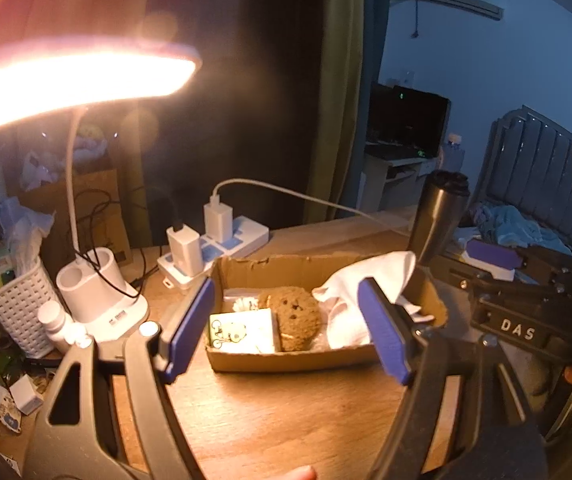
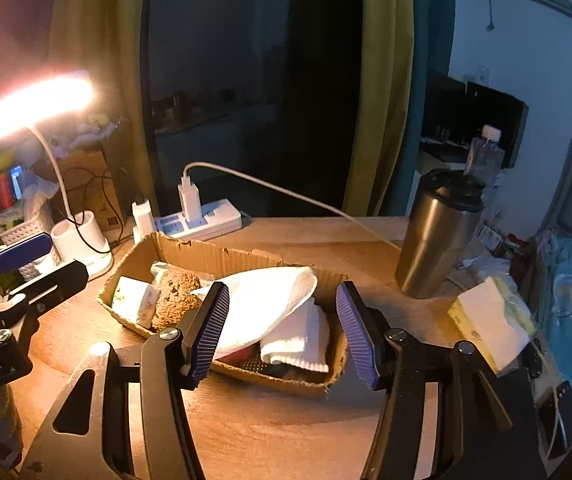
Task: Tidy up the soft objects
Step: 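Withdraw both open tools from the box back over the desk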
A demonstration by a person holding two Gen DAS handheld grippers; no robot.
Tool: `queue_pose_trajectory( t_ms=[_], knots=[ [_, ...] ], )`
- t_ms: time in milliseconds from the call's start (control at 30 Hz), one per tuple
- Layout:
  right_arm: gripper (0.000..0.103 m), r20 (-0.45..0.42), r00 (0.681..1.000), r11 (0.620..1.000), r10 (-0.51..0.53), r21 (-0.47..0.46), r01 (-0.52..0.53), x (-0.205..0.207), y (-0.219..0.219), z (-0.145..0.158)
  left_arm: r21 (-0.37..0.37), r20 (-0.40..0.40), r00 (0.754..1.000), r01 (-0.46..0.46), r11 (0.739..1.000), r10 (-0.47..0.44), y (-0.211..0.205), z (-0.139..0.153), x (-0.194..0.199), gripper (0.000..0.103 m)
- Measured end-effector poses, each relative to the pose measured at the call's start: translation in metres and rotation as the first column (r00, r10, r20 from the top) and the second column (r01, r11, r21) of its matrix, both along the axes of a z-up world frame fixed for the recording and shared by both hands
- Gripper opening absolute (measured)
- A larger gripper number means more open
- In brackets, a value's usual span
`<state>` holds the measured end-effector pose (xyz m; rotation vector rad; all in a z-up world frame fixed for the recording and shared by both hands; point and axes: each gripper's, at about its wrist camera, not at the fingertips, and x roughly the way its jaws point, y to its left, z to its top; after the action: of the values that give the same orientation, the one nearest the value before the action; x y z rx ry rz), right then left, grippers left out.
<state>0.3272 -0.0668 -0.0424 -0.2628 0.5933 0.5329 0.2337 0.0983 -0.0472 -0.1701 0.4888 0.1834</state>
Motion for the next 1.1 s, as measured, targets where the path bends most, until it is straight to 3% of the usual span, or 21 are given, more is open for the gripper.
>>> queue_pose_trajectory(
  t_ms=[233, 400, 1100],
  knots=[
    [0.060, 0.066, 0.998, 1.000, 0.004, 0.012, -0.004, -0.032, -0.016, 0.021, 0.020, 0.054, 0.998, 0.013, 1.000, -0.014, -0.013, 0.016, -0.022, 0.076],
    [0.060, 0.094, 0.996, 1.000, -0.001, 0.020, 0.000, -0.050, -0.026, 0.032, 0.022, 0.096, 0.995, 0.020, 1.000, -0.022, -0.022, 0.027, -0.040, 0.094],
    [0.061, 0.171, 0.985, 0.997, -0.029, 0.075, 0.017, -0.125, -0.067, 0.056, 0.061, 0.167, 0.985, 0.040, 0.997, -0.050, -0.060, 0.049, -0.102, 0.097]
  ],
)
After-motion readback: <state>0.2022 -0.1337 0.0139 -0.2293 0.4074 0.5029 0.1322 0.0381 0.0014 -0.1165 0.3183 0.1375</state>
